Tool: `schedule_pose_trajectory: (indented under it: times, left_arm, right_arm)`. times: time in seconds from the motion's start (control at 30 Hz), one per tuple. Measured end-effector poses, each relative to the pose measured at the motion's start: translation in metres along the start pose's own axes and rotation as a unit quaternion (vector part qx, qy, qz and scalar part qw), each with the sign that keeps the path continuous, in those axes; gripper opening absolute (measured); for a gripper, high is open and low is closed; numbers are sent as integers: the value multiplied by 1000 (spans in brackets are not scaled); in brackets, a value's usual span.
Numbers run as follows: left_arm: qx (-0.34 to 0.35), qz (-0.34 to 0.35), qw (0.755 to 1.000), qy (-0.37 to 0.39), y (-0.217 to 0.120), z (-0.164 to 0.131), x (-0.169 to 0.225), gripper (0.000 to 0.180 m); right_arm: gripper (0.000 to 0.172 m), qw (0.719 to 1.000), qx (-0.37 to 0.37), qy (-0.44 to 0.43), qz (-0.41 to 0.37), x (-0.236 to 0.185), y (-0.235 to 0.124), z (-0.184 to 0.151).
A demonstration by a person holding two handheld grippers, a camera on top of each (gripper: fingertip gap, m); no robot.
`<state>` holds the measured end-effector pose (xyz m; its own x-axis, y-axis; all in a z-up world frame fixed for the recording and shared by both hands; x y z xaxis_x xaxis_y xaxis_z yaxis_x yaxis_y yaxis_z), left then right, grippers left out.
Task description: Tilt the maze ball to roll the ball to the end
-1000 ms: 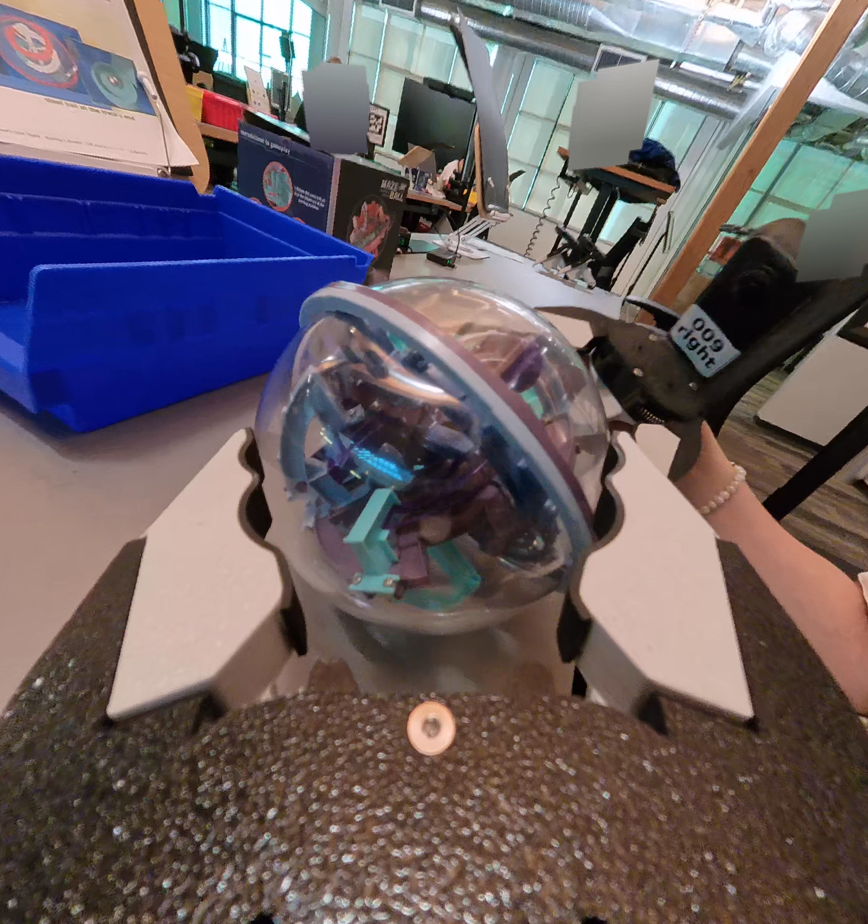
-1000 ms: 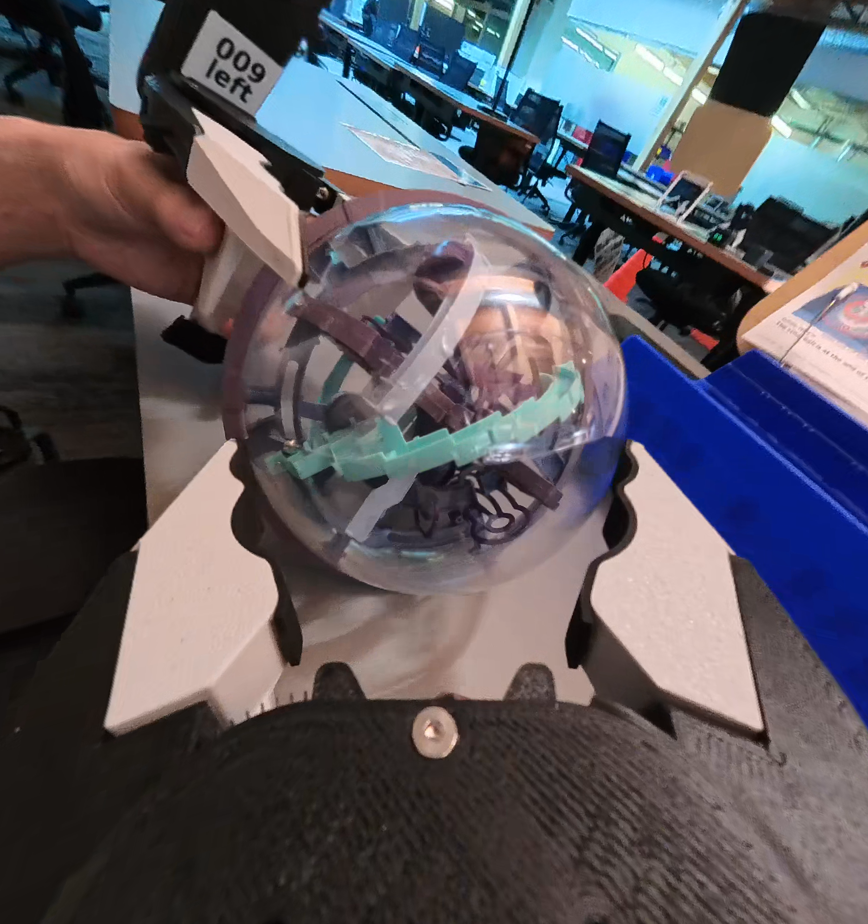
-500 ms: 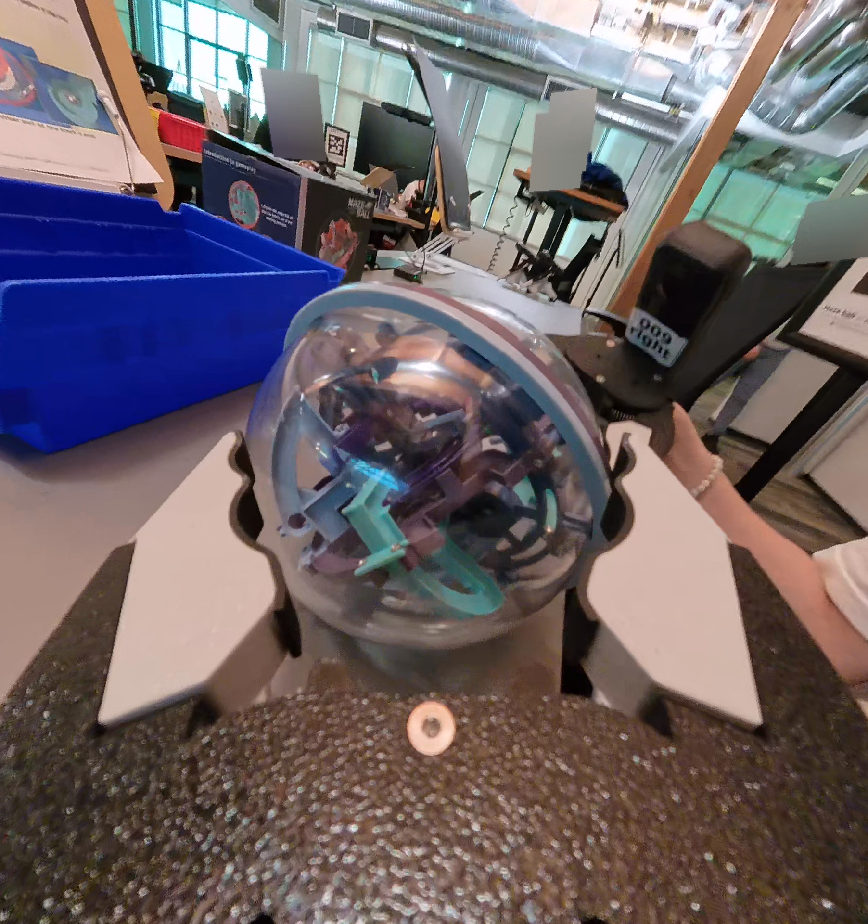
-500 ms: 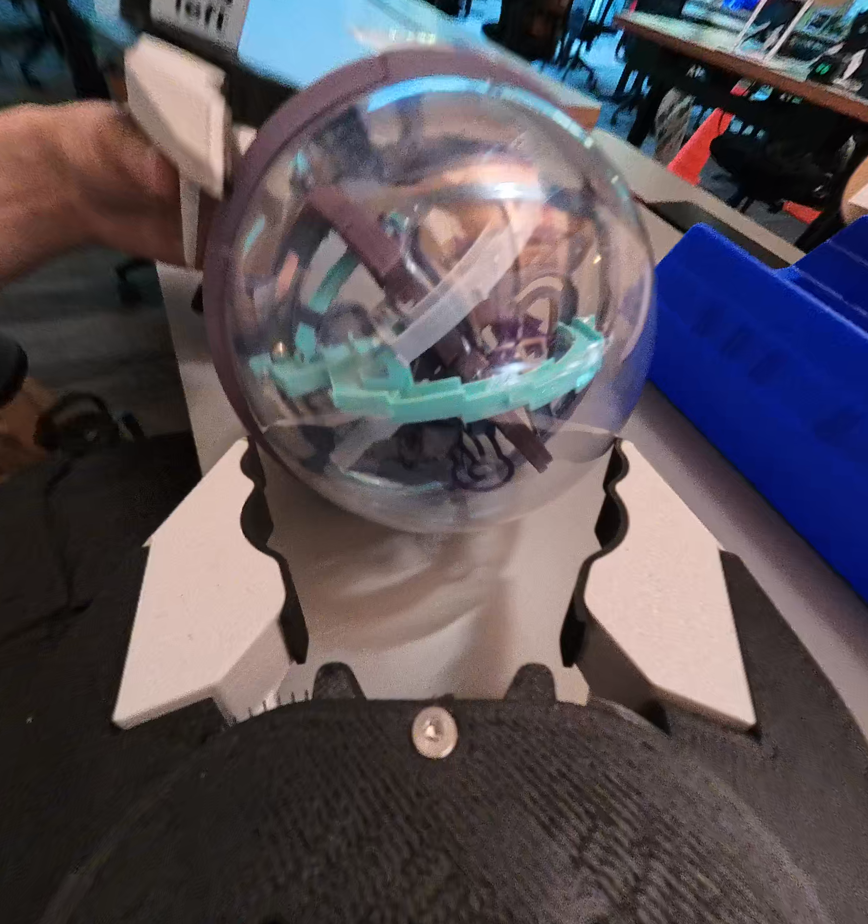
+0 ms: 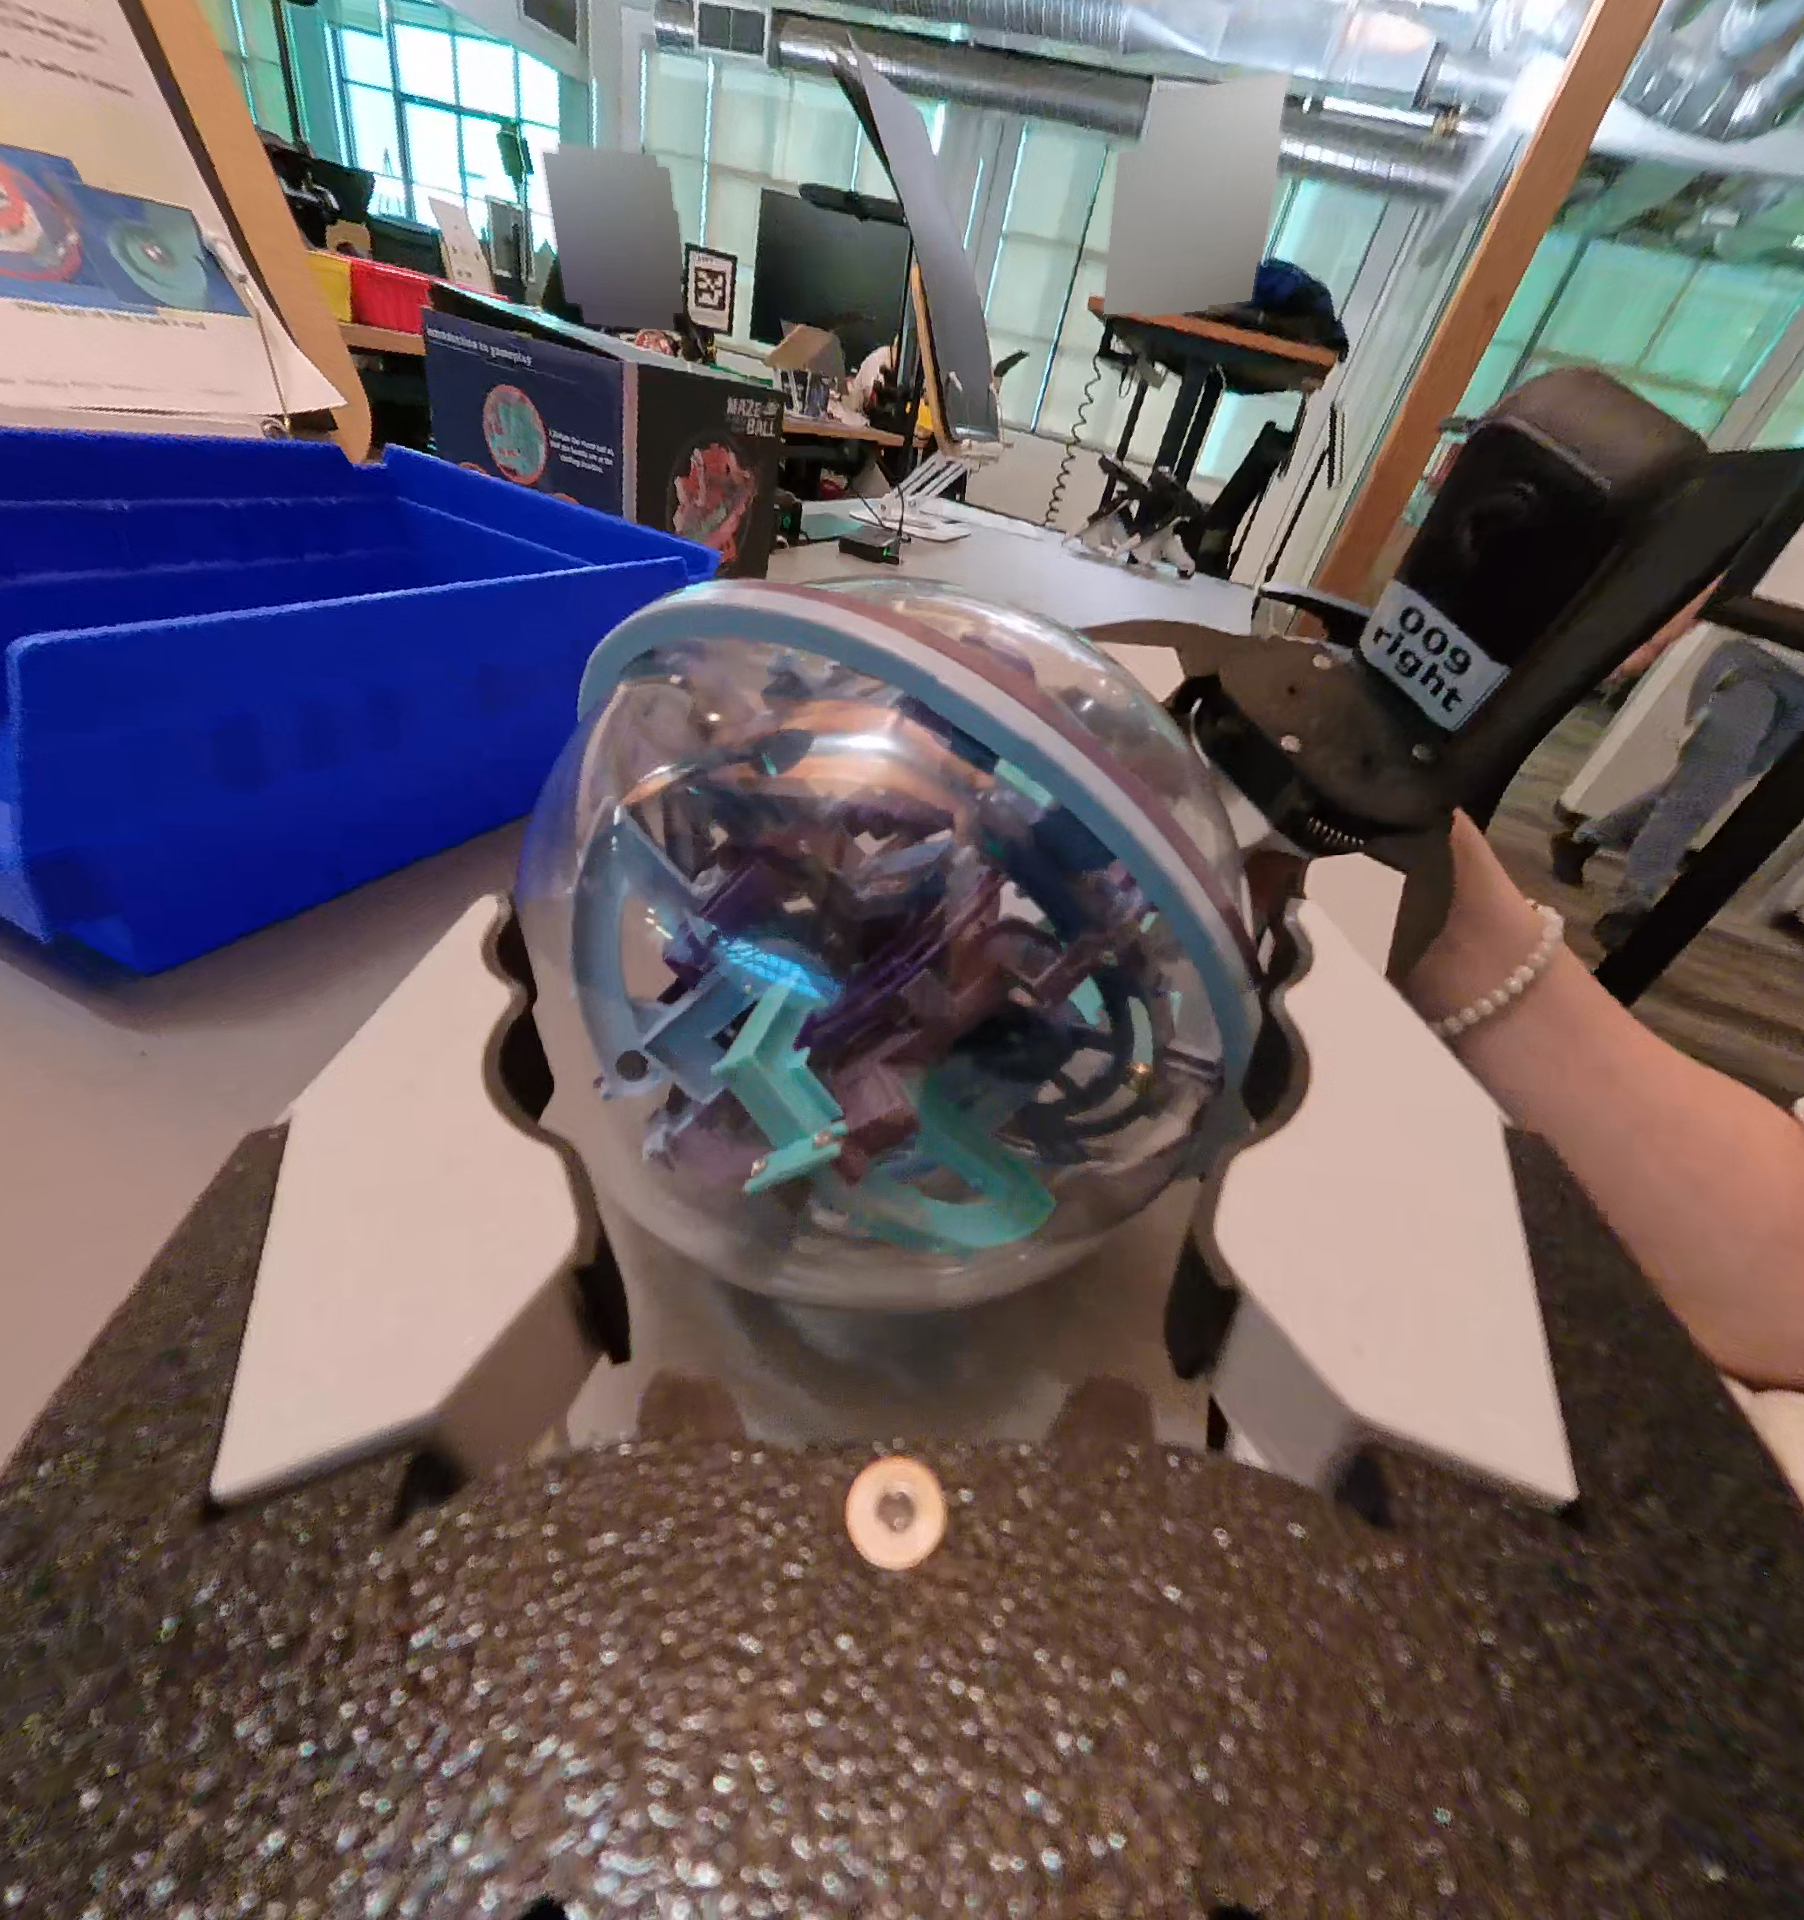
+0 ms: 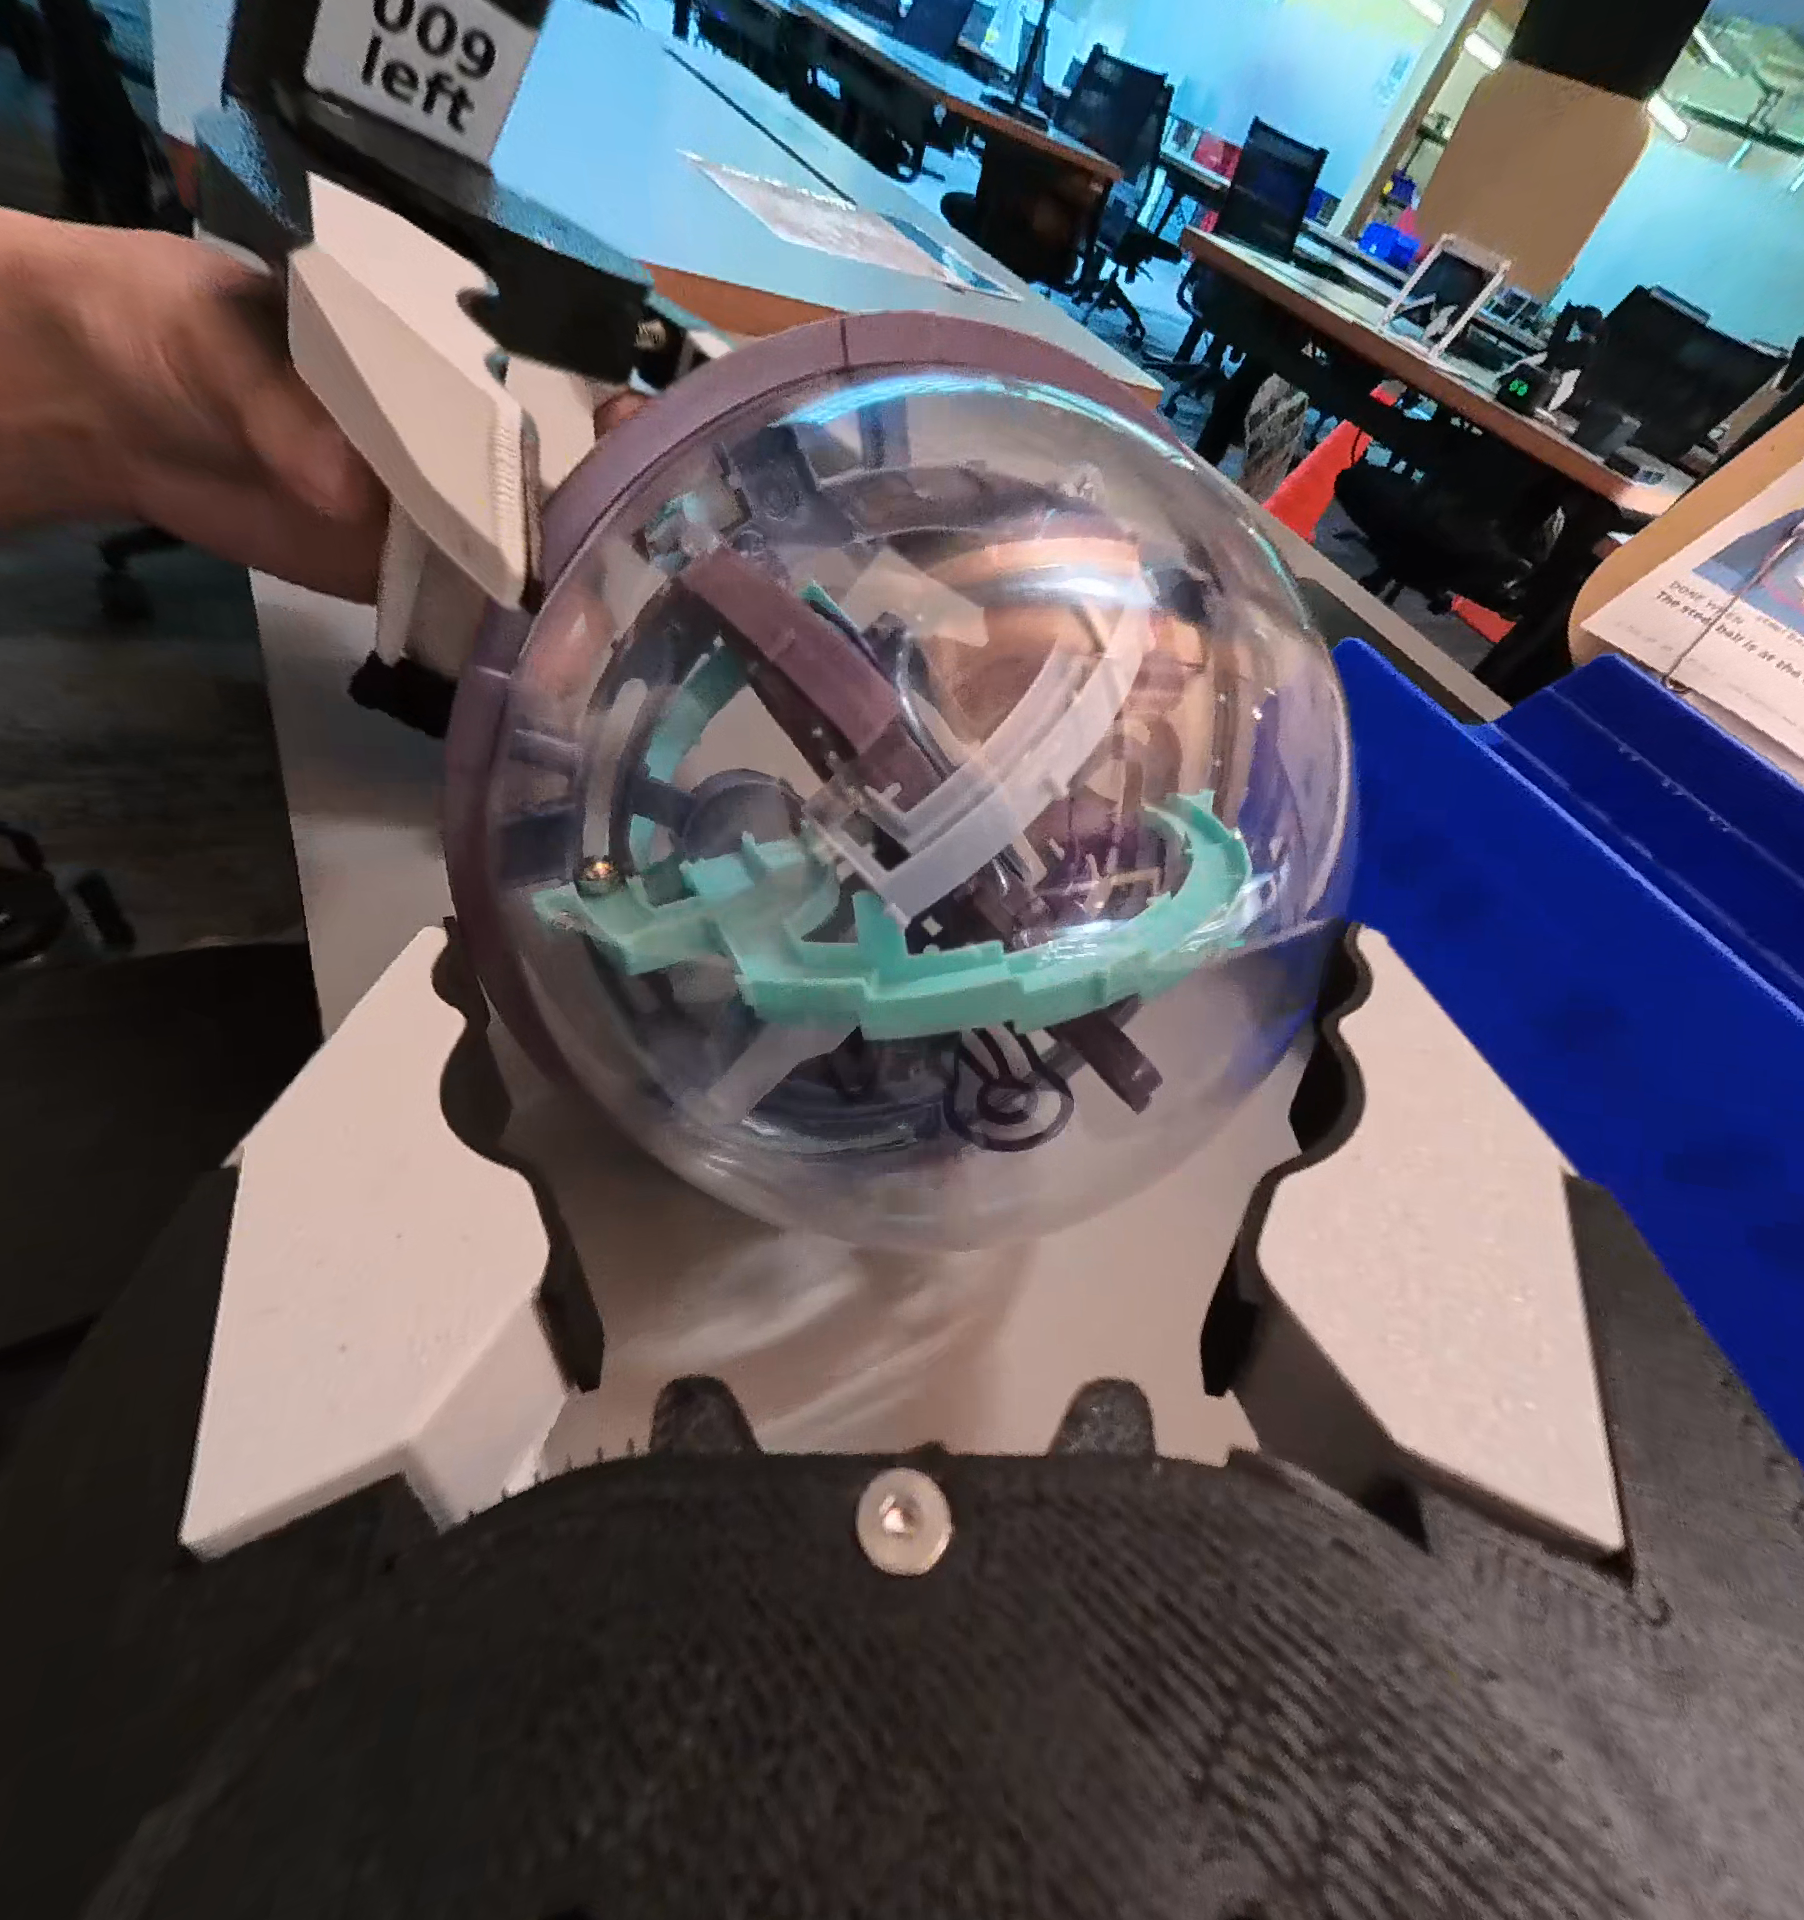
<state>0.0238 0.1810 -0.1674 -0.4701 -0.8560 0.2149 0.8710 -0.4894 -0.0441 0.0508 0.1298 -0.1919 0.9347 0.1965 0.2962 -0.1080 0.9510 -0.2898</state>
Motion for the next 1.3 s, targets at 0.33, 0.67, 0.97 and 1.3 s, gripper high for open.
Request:
schedule_pose_trajectory:
  times: [0.33, 0.67, 0.97, 1.3]
  left_arm:
    - [13, 21, 997, -80, -4, 3, -14, 133]
    - [-14, 62, 998, -23, -16, 9, -20, 137]
    - [-40, 95, 993, 49, -29, 21, -17, 135]
    - [-43, 89, 992, 77, -22, 21, -9, 134]
  right_arm:
    - [152, 998, 9, 59, -19, 2, 10, 5]
    - [152, 993, 31, 110, -39, -8, 30, 14]
    - [149, 988, 17, 150, -20, -23, 45, 12]
    - [140, 995, 59, 79, -5, -17, 28, 21]
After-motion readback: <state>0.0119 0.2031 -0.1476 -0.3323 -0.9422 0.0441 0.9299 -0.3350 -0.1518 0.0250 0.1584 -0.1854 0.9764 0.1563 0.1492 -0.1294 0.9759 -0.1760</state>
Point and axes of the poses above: each gripper's, where its closed fingertips meet, y out along the fingers, z out of its top, x = y × z across the jaws, the point moved 2 cm from there along -y, back along the fingers, and after that the axes turned 2 degrees about z, right-handed, at the moved point
